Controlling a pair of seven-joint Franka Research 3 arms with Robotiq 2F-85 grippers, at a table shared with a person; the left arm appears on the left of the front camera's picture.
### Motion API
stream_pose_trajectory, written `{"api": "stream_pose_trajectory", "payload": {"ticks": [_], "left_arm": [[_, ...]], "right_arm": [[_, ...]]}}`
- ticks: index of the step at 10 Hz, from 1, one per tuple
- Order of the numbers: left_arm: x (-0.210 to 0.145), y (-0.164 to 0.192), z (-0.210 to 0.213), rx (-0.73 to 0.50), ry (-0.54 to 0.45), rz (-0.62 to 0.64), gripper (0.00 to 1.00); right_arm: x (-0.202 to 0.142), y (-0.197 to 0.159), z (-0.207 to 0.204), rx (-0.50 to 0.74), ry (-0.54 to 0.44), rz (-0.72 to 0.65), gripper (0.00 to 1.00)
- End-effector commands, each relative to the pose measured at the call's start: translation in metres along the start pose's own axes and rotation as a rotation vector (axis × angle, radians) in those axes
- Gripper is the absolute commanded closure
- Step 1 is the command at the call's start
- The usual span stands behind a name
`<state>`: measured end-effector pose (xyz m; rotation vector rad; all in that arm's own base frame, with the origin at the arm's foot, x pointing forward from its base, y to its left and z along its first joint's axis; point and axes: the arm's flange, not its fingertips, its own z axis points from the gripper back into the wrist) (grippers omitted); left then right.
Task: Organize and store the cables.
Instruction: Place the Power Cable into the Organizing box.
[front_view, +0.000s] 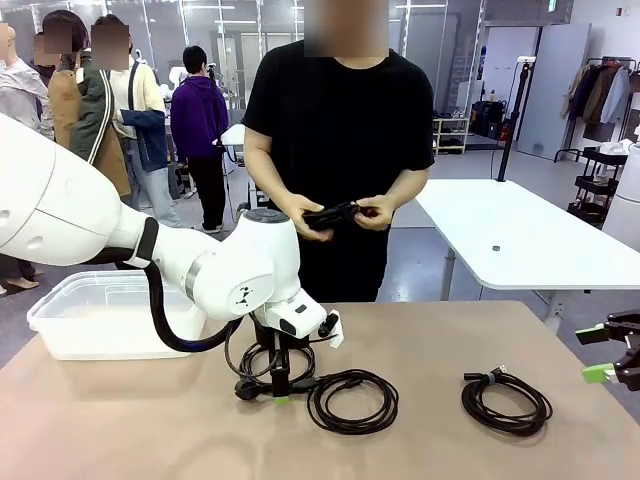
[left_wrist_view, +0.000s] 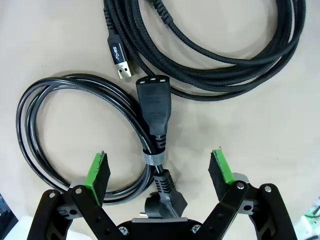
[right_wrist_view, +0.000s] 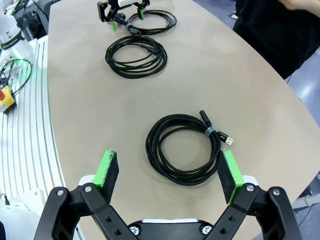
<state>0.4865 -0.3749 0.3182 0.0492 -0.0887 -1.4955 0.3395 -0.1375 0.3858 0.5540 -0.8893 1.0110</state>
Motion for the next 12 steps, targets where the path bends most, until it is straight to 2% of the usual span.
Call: {"api": "stream_pose_trajectory", "payload": {"ticks": [1,3,6,7,9,10,12], "left_arm": [[-0.001,0.003,-0.009,-0.002,-0.01,-0.006,0.0],[-0.005,0.002,-0.017,-0.011,-0.017,-0.003,0.0],[-0.004,0.003,-0.019,-0.037,-0.022,-0.016,0.9],[-0.006,0.001,-0.016,-0.047,-0.03,-0.022,1.0],[-0.008,-0.001,-0.005,-0.047,-0.042,-0.02,1.0],[-0.002,0.001,0.003,-0.051,-0.01,-0.017,0.97],[-0.005,0.002,0.019,-0.059,0.009,-0.018,1.0]], "right_arm": [[0.003,0.0,0.001,-0.006,-0.013,-0.013,0.0],[0.003,0.0,0.001,-0.006,-0.013,-0.013,0.0],[0.003,0.0,0.001,-0.006,-0.013,-0.013,0.0],[0.003,0.0,0.001,-0.006,-0.013,-0.013,0.0],[0.003,0.0,0.001,-0.006,-0.013,-0.013,0.0],[0.003,0.0,0.001,-0.006,-0.013,-0.013,0.0],[0.003,0.0,0.001,-0.006,-0.013,-0.013,0.0]]}}
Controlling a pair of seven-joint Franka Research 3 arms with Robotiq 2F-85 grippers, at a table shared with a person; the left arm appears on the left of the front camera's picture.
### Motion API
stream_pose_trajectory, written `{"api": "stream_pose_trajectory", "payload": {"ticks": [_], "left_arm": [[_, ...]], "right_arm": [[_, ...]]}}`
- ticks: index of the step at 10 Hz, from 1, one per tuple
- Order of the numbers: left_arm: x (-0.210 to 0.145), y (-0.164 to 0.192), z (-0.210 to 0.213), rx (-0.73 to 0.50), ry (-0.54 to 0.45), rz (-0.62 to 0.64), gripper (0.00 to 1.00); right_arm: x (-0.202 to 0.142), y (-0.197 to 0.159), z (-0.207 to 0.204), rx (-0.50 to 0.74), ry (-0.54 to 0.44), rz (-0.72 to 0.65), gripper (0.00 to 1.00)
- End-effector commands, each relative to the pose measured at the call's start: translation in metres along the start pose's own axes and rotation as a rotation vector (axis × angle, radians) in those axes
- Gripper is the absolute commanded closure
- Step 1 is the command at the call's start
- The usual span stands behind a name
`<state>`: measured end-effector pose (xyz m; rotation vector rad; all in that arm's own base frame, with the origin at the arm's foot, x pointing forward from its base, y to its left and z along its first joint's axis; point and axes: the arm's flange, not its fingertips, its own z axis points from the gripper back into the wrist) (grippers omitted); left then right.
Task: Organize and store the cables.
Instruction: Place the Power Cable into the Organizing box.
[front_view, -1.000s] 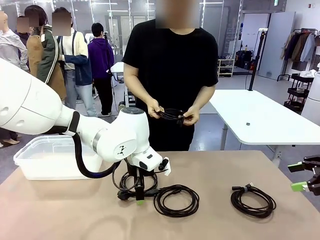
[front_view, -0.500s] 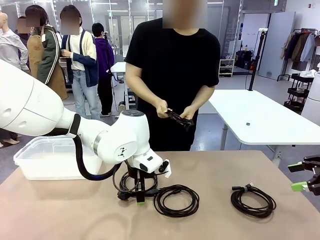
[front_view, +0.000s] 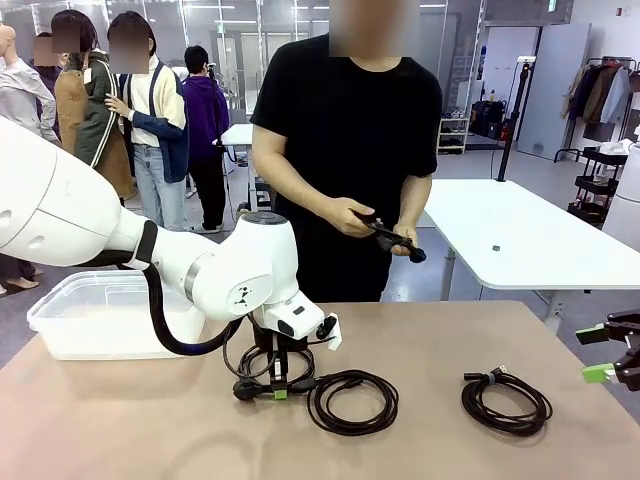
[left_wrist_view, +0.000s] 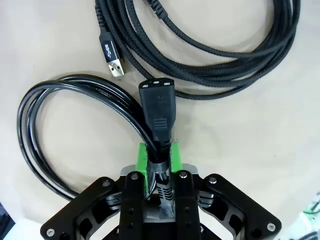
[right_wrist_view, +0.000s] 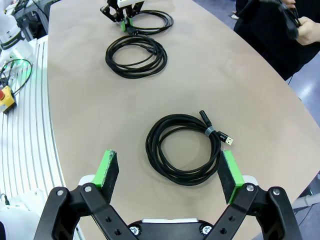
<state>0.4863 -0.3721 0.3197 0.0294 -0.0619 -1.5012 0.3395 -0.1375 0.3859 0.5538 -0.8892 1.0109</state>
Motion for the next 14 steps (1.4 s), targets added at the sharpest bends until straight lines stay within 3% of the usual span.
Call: {"api": "stream_pose_trajectory", "payload": {"ticks": [1,4,8,12,14], "left_arm": [[-0.005,0.001,0.021,-0.045,-0.004,-0.027,1.0],[-0.003,-0.005,0.046,-0.046,-0.006,-0.031,1.0],[-0.033,-0.042,0.126,0.083,-0.004,-0.136,1.0],[-0.038,-0.071,0.143,0.148,-0.02,-0.15,1.0],[-0.031,-0.053,0.144,0.132,0.014,-0.121,1.0]], "right_arm": [[0.003,0.0,0.001,-0.006,-0.013,-0.013,0.0],[0.003,0.0,0.001,-0.006,-0.013,-0.013,0.0],[0.003,0.0,0.001,-0.006,-0.013,-0.013,0.0],[0.003,0.0,0.001,-0.006,-0.013,-0.013,0.0],[0.003,0.0,0.001,-0.006,-0.013,-0.013,0.0]]}}
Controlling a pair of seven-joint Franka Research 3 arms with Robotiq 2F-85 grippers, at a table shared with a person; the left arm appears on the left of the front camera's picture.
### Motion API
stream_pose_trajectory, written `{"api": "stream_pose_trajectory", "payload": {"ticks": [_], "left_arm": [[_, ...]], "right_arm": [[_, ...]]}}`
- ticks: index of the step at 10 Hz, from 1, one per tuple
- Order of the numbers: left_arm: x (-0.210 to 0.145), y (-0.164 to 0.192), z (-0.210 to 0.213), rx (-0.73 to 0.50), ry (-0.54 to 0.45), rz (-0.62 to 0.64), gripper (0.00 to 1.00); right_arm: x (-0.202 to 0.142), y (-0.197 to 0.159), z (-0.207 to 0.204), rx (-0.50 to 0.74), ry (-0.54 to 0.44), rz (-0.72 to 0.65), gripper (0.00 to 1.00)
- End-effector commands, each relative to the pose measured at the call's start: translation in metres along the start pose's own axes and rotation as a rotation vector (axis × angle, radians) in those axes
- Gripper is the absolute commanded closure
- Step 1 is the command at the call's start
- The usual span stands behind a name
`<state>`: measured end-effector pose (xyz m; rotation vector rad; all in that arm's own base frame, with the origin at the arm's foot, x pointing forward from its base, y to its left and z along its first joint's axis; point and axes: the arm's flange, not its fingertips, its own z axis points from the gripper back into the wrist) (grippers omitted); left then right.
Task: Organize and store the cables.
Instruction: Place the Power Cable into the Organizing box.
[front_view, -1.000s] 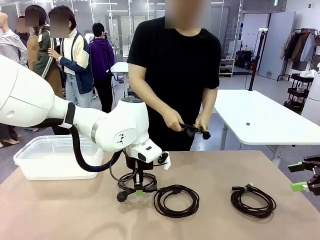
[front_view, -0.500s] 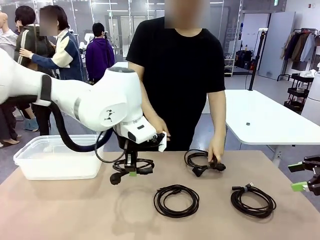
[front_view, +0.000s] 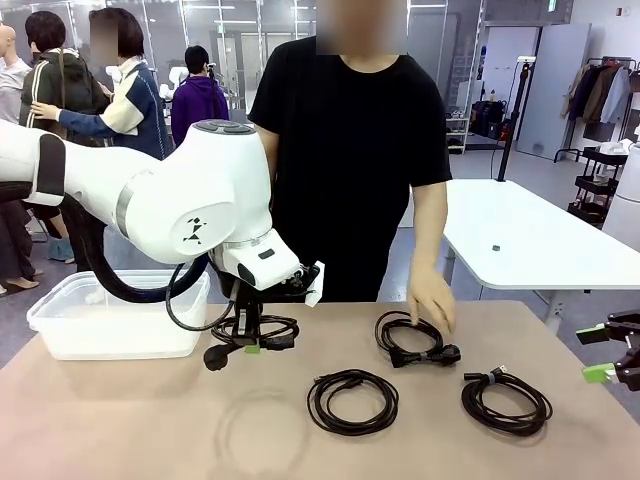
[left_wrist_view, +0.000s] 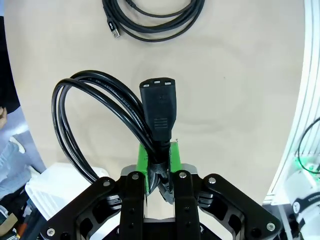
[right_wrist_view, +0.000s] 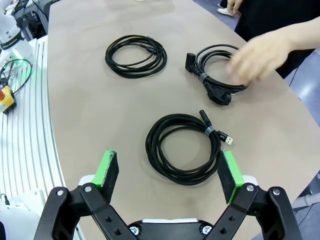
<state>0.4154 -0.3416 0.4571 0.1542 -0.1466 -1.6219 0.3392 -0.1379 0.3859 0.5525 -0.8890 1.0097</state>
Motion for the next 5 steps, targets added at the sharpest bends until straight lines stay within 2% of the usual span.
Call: {"api": "stream_pose_trajectory", "payload": {"ticks": [1,2,3,5], "left_arm": [[0.0,0.008,0.001,0.001,-0.003,0.006,1.0],[0.0,0.008,0.001,0.001,-0.003,0.006,1.0],[-0.001,0.002,-0.002,-0.004,0.001,0.004,0.81],[-0.032,0.004,0.029,0.152,-0.011,-0.063,0.81]], "right_arm": [[0.003,0.0,0.0,-0.005,-0.014,-0.012,0.0],[0.003,0.0,0.0,-0.005,-0.014,-0.012,0.0],[0.003,0.0,0.0,-0.005,-0.014,-0.012,0.0],[0.003,0.0,0.0,-0.005,-0.014,-0.012,0.0]]}}
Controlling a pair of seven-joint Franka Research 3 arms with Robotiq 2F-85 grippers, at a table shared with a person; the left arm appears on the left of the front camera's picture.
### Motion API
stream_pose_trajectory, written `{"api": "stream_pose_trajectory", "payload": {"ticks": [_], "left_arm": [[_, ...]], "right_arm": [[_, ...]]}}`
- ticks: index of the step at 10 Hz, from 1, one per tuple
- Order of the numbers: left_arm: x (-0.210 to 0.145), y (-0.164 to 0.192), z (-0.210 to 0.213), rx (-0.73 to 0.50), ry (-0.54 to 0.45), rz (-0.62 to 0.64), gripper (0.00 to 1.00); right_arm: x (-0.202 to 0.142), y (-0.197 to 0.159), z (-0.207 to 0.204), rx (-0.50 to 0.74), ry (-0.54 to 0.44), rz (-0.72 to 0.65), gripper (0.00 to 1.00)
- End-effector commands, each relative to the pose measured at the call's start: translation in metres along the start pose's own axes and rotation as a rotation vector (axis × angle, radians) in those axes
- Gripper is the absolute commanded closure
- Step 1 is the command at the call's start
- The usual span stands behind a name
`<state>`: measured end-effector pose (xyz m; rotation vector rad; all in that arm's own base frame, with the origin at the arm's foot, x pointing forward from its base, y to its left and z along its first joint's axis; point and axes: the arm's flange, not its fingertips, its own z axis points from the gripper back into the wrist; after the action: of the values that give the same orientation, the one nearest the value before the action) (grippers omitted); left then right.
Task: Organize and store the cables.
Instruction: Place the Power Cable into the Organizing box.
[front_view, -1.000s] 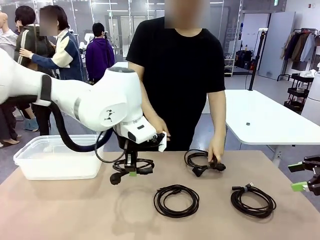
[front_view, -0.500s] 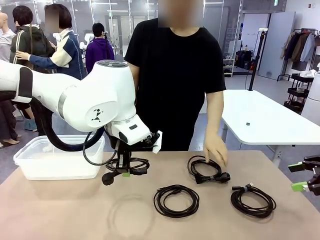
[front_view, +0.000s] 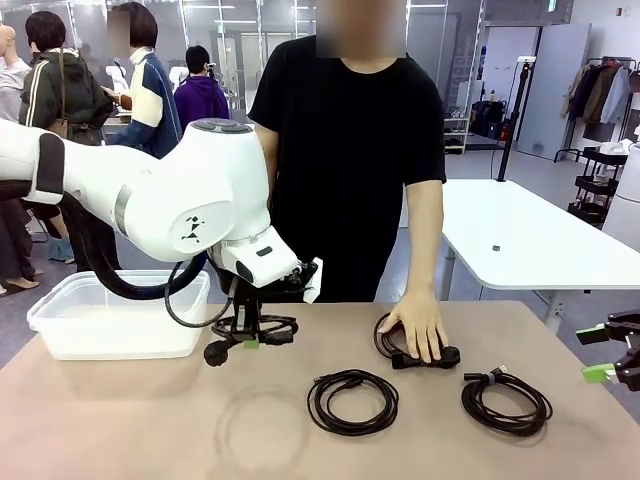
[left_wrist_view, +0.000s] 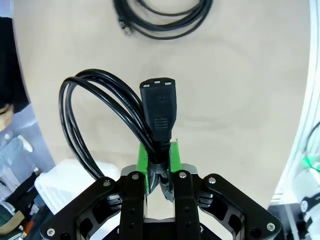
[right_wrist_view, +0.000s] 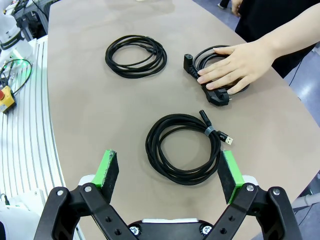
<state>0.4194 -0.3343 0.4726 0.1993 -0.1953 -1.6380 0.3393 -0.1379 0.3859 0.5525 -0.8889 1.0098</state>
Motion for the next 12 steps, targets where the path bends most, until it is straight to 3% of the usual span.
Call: {"api": "stream_pose_trajectory", "payload": {"ticks": [1,3,6,8,10,12], "left_arm": [[-0.053,0.005,0.024,0.07,-0.021,-0.098,0.81],[-0.111,0.017,0.04,0.114,-0.018,-0.098,0.81],[-0.199,0.037,0.04,0.213,0.072,-0.117,0.81],[-0.252,0.057,0.025,0.206,0.037,-0.083,0.81],[-0.285,0.081,-0.014,0.225,0.094,-0.065,0.81],[-0.299,0.103,-0.04,0.181,0.056,-0.051,0.81]], "right_arm": [[0.003,0.0,0.0,-0.005,-0.014,-0.012,0.0],[0.003,0.0,0.0,-0.005,-0.014,-0.012,0.0],[0.003,0.0,0.0,-0.005,-0.014,-0.012,0.0],[0.003,0.0,0.0,-0.005,-0.014,-0.012,0.0],[0.003,0.0,0.0,-0.005,-0.014,-0.012,0.0],[0.003,0.0,0.0,-0.005,-0.014,-0.012,0.0]]}}
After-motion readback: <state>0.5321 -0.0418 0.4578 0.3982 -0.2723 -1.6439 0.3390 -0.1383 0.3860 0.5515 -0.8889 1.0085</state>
